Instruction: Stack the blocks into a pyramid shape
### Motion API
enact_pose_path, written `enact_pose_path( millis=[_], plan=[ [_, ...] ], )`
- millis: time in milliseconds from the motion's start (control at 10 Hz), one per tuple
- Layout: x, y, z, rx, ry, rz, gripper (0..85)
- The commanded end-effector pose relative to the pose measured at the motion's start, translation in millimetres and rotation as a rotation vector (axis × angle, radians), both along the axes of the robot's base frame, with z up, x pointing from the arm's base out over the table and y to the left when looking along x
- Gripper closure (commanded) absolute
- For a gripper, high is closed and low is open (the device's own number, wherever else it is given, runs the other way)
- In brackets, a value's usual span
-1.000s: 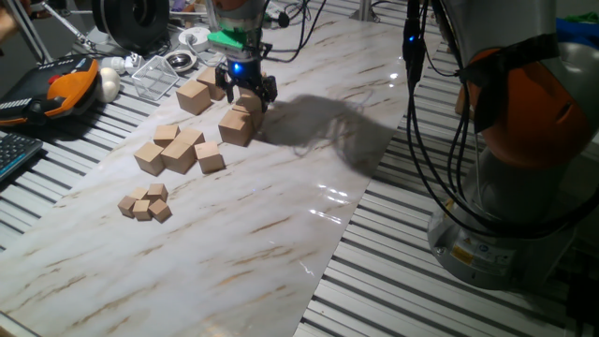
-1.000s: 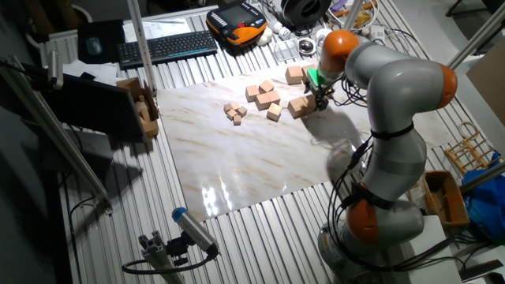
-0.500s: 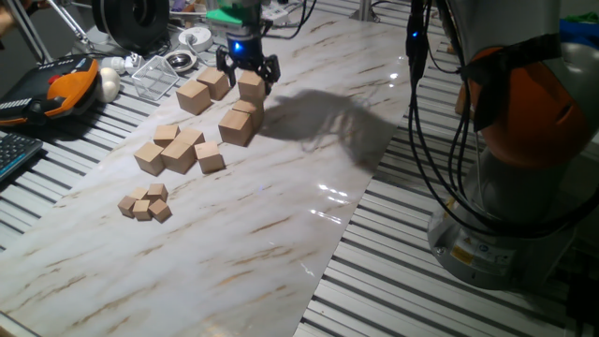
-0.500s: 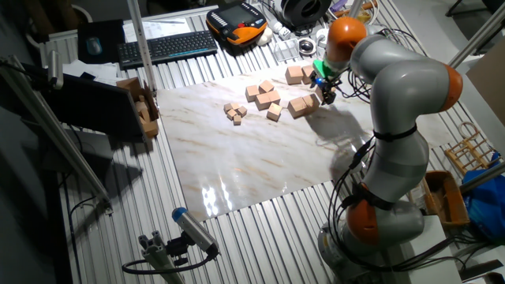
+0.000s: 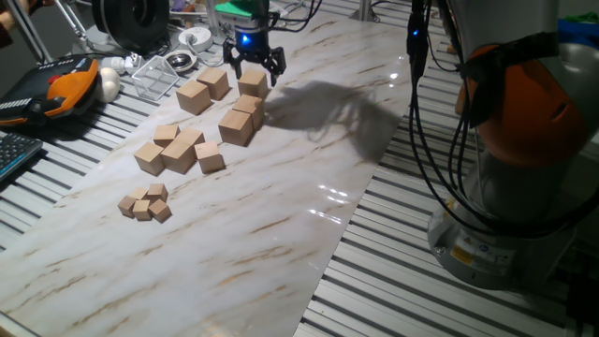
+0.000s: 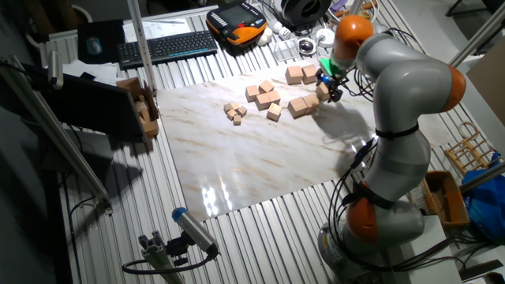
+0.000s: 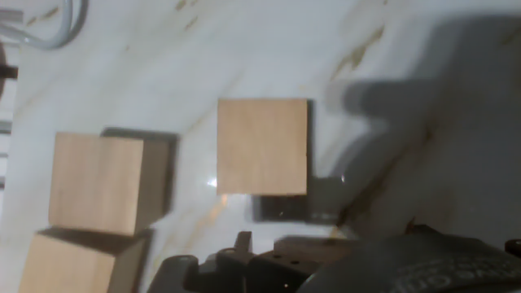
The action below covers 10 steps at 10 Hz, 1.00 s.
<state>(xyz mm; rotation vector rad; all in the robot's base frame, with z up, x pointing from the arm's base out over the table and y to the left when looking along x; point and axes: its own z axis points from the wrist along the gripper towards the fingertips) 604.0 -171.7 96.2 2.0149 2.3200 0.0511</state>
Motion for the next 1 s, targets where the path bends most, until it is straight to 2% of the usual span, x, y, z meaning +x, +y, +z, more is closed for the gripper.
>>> enact_pose_path(
  millis=[0, 200, 400, 700, 900],
  plan=[
    [1.3, -7.8, 0.8, 0.005, -0.002, -0.009, 0.0],
    [5.1, -19.8, 2.1, 0.007, 0.002, -0.007, 0.0],
    [9.0, -26.7, -5.7, 0.006, 0.004, -0.003, 0.0],
    [17.4, -31.1, -12.5, 0.029, -0.005, 0.005, 0.0],
    [19.6, -34.6, -10.2, 0.028, -0.002, 0.022, 0.0]
  ],
)
